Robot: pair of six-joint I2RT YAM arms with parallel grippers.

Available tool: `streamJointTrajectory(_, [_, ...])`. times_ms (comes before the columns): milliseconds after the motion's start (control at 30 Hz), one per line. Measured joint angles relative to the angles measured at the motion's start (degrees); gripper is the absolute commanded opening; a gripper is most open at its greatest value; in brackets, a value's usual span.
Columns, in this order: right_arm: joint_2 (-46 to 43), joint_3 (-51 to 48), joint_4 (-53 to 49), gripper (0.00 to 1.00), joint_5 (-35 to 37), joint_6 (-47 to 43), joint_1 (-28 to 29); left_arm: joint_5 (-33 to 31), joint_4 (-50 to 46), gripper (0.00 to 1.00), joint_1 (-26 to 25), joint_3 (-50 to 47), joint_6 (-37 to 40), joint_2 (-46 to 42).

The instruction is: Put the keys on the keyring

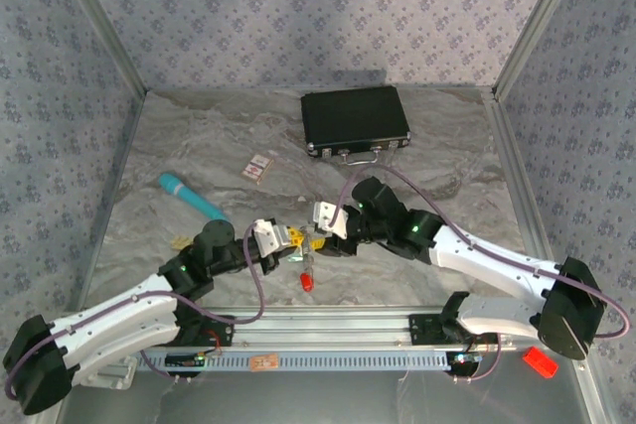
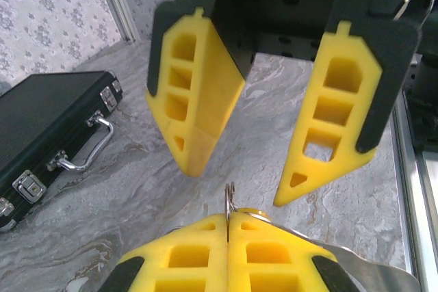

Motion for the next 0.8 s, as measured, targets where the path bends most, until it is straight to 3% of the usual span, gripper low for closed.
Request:
streamJointTrajectory(567, [0.00, -2.01, 6.73, 0.27, -5.46, 3.98, -0.96, 0.90, 3.10, 0.00, 0.00, -2.60, -1.86, -2.95])
streamJointTrajectory(800, [0.20, -1.99, 7.10, 0.13, -6.64, 3.82, -0.96, 1.44, 3.56, 0.00, 0.00, -2.62, -1.97, -3.15])
